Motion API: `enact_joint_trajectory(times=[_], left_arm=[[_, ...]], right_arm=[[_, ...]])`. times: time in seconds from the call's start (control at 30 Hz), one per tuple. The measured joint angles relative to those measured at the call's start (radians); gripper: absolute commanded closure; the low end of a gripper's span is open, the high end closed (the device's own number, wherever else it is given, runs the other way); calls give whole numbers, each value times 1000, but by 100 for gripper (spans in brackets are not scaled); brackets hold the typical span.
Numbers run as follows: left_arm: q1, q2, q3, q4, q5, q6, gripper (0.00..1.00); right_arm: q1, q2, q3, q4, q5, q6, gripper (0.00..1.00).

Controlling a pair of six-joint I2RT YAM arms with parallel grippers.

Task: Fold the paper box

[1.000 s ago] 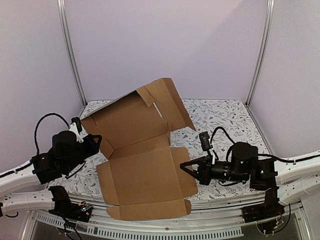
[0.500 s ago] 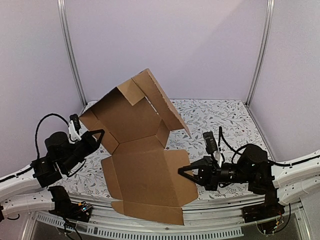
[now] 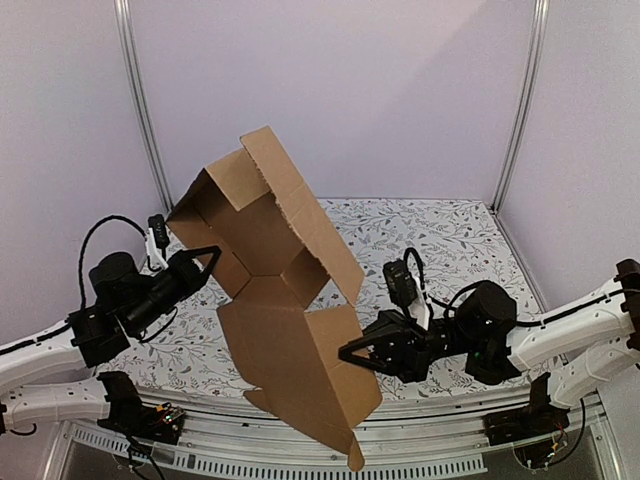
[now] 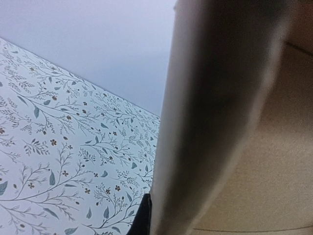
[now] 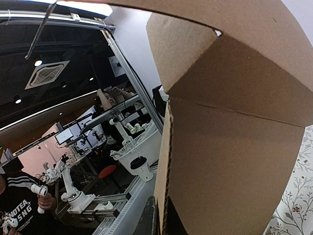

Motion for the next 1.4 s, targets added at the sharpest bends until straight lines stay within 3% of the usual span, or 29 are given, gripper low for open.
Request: enact_joint_trajectory(times=[0.13,0.2,0.37,0.6,0.8,0.97,1.13,1.4], left_arm=[[0,-2,24,-27,2,12,100],[0,-2,43,-57,-3,20,100],[0,0,114,-158,-14,50,100],[-1,15,197,-248,-18,126,100],[-1,22,206,-313,-22,197,100],[1,24,206,-343,-17,246,100],[4,24,206,-347,16,290,100],[6,27,206,-374,100,340,100]], right_arm=[[-24,-22,0,-23,-10,-11,81],[-34,-61,0,-84,2,-32,68],[-49,-225,39,-396,84,-156,44],[-61,-481,117,-899,251,-373,33],[-64,-647,259,-1255,366,-540,31],[-64,-671,398,-1436,414,-641,41],[-64,-643,487,-1544,440,-730,55],[-64,-550,575,-1620,442,-825,57]])
